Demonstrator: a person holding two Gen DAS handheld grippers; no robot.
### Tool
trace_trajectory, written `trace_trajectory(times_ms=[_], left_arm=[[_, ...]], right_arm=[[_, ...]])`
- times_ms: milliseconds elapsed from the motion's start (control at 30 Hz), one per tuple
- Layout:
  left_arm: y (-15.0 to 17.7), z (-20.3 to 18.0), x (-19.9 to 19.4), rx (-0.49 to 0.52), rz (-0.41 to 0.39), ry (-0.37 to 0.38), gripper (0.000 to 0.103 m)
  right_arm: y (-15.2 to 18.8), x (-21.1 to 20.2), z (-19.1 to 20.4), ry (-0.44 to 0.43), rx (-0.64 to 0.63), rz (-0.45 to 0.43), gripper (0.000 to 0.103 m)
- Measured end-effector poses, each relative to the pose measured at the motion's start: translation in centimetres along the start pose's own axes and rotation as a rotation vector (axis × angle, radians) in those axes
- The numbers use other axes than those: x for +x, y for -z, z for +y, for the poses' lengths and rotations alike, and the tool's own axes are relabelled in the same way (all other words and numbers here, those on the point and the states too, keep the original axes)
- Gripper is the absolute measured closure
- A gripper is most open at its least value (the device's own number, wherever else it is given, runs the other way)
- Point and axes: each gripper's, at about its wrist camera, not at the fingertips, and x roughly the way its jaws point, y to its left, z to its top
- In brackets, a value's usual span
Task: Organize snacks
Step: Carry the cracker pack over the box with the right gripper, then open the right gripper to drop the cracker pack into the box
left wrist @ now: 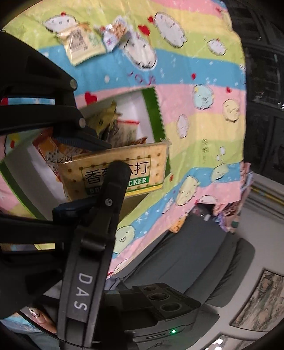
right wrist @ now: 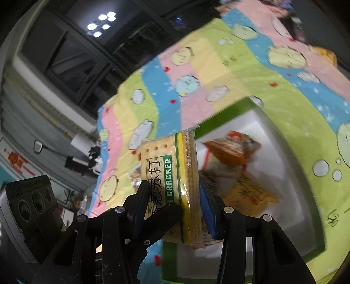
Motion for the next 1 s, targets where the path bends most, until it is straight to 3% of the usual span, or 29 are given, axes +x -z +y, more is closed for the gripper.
trace_trajectory(times_ms=[200, 533, 667, 833, 1000], left_arm=[[-0.2, -0.7, 3.6, -0.024, 0.083, 0.059, 0.063], [0.5, -0.6, 7.2, -0.085, 0.191, 0.098, 0.063], [1.3, 0.1, 7.6, -0.129, 0.207, 0.062, 0.063], [1.2, -0.1, 5.1, -0.112, 0.155, 0.087, 0.044], [1.0, 0.9, 0.7, -0.098, 0.045, 0.038, 0.027]], right_arm=[[-0.6, 0.3, -3.5, 0.059, 0.124, 0.020, 0.056], [-0.5, 1.9, -6.7, 0.131, 0.203, 0.091, 0.056], [-0.5, 2.3, -6.7, 0.227, 0.202, 0.107, 0.056], [-0.5, 1.4, -5.4, 0.276, 0.147, 0.059, 0.052], [-0.6, -0.2, -3.5, 0.268, 0.092, -0.034, 0.034]])
